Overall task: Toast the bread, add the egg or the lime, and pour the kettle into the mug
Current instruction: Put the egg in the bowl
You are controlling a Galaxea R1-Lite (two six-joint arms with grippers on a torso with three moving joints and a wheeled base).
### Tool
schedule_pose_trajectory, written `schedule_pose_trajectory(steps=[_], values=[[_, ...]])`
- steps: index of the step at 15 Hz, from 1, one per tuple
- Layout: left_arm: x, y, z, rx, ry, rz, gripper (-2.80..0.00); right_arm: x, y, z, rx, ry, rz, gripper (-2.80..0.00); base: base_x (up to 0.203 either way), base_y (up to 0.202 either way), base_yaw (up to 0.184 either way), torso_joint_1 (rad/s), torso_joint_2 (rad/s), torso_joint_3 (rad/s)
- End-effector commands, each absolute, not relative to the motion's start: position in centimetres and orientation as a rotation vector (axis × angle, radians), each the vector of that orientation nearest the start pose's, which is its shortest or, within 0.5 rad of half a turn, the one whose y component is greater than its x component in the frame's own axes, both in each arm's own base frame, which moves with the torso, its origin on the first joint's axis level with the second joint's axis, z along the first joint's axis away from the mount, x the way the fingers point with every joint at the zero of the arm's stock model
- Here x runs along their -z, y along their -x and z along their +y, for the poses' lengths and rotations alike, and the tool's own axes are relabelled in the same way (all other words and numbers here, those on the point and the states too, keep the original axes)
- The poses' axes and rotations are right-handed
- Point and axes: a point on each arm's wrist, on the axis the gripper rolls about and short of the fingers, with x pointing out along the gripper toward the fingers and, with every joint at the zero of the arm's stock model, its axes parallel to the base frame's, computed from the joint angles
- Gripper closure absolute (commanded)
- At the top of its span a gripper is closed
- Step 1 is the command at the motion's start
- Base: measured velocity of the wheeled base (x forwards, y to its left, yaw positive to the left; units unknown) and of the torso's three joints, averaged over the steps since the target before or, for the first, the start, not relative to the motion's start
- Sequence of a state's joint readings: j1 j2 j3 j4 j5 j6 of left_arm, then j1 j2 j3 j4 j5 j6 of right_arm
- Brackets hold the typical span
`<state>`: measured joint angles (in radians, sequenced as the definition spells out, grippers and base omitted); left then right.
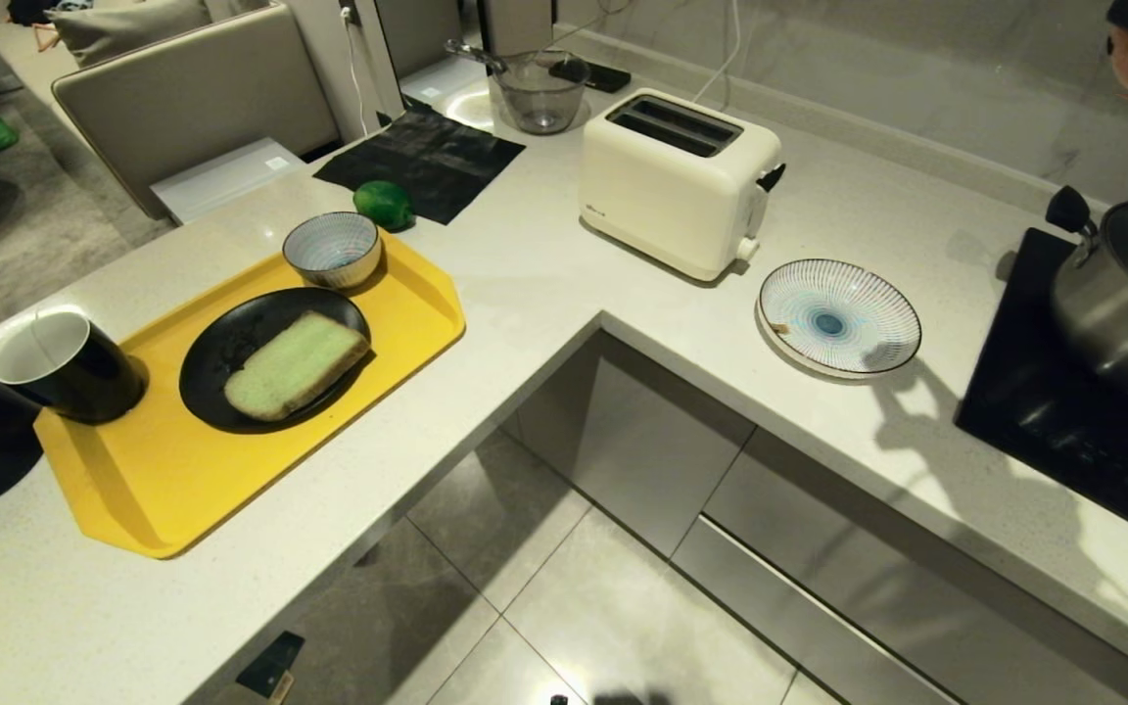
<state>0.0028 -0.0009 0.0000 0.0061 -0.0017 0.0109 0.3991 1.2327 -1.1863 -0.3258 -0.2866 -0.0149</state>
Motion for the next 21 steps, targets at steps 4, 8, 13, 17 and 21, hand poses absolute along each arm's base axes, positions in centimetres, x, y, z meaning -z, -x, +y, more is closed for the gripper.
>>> schedule_pose_trajectory(steps=[4, 8, 13, 17, 21], values=[[-7.5, 2.3, 0.0, -0.002, -0.011, 0.006, 0.0, -36.6, -16.0, 6.1, -0.13, -0.051, -0.236, 0.0, 0.0, 0.0, 0.0, 0.0, 0.0, 0.0], [-7.5, 2.3, 0.0, -0.002, -0.011, 0.006, 0.0, -35.1, -16.1, 6.2, -0.171, -0.029, -0.188, 0.0, 0.0, 0.0, 0.0, 0.0, 0.0, 0.0], [-7.5, 2.3, 0.0, -0.001, -0.006, 0.006, 0.0, -34.2, -16.8, 6.6, -0.207, -0.016, -0.155, 0.0, 0.0, 0.0, 0.0, 0.0, 0.0, 0.0], [-7.5, 2.3, 0.0, 0.0, -0.006, 0.006, 0.0, -34.7, -16.2, 6.4, -0.243, -0.017, -0.178, 0.0, 0.0, 0.0, 0.0, 0.0, 0.0, 0.0], [-7.5, 2.3, 0.0, -0.002, -0.006, 0.006, 0.0, -34.3, -15.8, 6.3, -0.265, -0.013, -0.174, 0.0, 0.0, 0.0, 0.0, 0.0, 0.0, 0.0]])
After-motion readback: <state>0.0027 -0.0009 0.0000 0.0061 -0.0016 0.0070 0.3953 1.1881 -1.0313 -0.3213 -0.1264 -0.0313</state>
